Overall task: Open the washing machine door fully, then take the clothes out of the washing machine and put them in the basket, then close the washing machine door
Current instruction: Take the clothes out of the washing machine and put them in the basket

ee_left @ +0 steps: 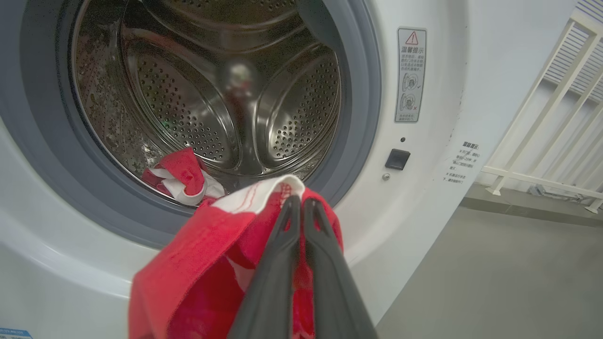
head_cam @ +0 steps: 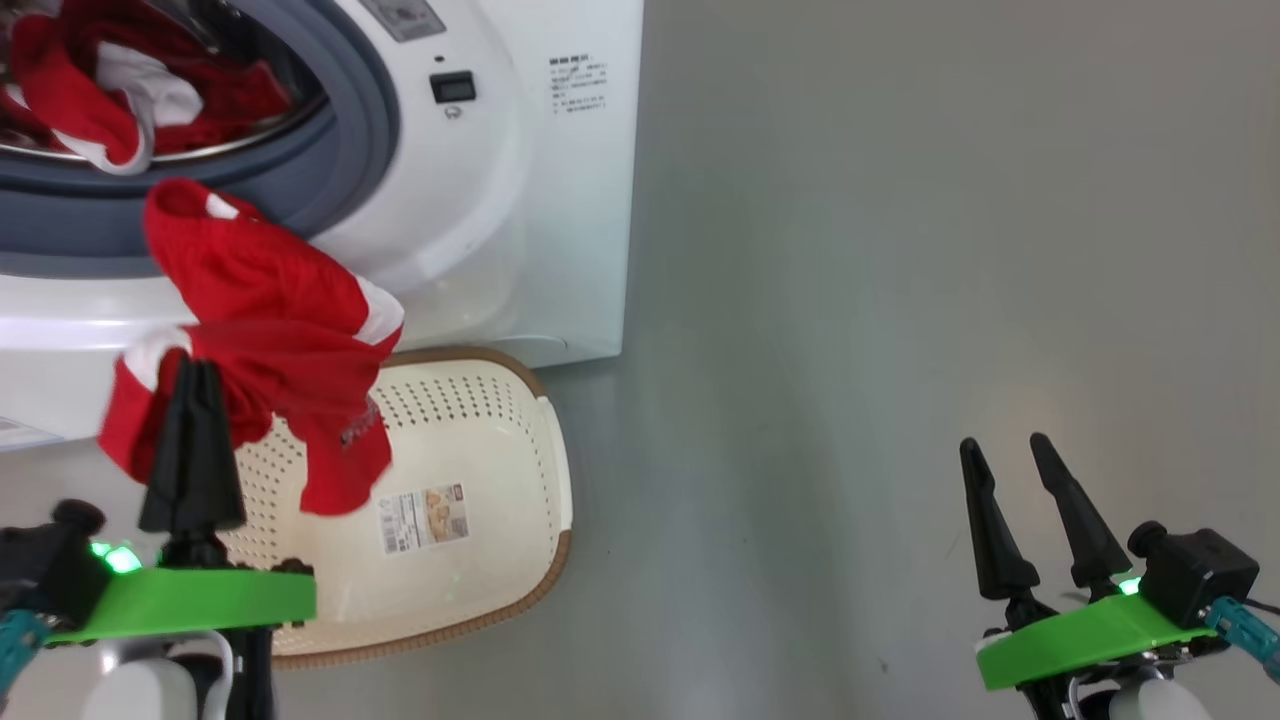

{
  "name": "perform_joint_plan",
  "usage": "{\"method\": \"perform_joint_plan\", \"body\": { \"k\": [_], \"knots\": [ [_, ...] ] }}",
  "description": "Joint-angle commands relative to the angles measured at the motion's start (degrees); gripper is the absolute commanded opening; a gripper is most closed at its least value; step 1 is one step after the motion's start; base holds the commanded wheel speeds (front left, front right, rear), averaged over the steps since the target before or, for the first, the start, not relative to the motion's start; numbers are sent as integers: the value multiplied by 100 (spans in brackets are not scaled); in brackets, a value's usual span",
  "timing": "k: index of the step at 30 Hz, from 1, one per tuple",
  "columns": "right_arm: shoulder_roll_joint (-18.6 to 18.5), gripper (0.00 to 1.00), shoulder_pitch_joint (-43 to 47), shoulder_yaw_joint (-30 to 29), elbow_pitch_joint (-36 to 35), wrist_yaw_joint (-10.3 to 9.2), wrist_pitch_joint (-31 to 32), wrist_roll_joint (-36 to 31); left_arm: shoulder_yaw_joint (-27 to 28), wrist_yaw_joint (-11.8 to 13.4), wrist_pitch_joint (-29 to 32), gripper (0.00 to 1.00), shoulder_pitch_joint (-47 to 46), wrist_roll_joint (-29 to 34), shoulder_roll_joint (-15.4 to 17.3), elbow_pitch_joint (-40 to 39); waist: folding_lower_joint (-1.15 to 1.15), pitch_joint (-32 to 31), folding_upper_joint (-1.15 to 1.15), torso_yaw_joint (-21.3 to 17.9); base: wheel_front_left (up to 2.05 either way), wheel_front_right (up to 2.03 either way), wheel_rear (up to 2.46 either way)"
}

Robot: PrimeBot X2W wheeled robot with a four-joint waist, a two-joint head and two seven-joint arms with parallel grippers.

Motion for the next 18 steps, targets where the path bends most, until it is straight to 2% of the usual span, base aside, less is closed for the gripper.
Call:
{"method": "perform_joint_plan", "body": {
  "k": [1, 3, 18],
  "knots": [
    [-60, 100, -152, 136, -158, 37, -37, 48, 154, 16, -25, 0, -4, -51, 103, -15, 0, 123, 0, -43, 0, 0, 0],
    [-60, 100, -205, 166, -169, 37, -37, 63, 165, 1, -25, 0, -97, -196, 103, 361, 0, 247, 0, -67, 0, 0, 0],
    [-60, 100, -651, 209, -293, 37, -37, 145, 214, -45, -25, 0, -1120, 485, 172, 2642, 0, 1278, 0, -312, 0, 0, 0]
  ]
}}
